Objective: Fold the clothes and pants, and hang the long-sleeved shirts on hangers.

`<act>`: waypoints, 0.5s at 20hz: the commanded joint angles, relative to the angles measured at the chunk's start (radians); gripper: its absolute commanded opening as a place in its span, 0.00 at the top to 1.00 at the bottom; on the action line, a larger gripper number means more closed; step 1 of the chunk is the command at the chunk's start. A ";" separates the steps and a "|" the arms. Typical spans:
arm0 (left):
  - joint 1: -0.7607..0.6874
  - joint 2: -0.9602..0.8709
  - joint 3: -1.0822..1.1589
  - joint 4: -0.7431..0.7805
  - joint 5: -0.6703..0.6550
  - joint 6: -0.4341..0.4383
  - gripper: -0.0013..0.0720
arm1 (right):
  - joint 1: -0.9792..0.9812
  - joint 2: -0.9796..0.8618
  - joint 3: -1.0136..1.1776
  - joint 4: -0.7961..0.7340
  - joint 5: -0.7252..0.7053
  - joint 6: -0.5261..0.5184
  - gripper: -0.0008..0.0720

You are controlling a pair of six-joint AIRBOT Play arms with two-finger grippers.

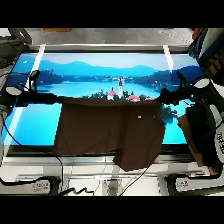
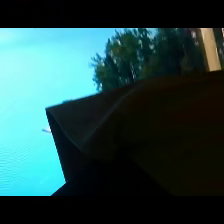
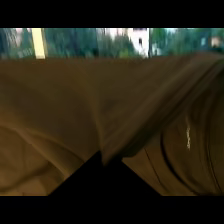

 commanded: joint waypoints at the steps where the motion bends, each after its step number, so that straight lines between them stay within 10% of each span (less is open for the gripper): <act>1: 0.003 0.003 0.000 0.158 -0.195 -0.039 0.96 | 0.014 0.003 -0.031 -0.113 0.190 -0.012 0.97; 7: 0.002 0.003 -0.002 0.238 -0.239 -0.090 0.95 | 0.044 0.002 -0.116 -0.165 0.186 -0.011 0.96; 8: 0.002 0.003 -0.002 0.235 -0.240 -0.090 0.75 | 0.044 0.003 -0.116 -0.167 0.185 -0.011 0.70; 9: 0.002 0.003 -0.002 0.235 -0.247 -0.090 0.24 | 0.044 0.003 -0.116 -0.172 0.185 -0.011 0.19; 10: 0.002 0.003 -0.002 0.236 -0.247 -0.096 0.02 | 0.044 0.003 -0.113 -0.181 0.186 -0.013 0.03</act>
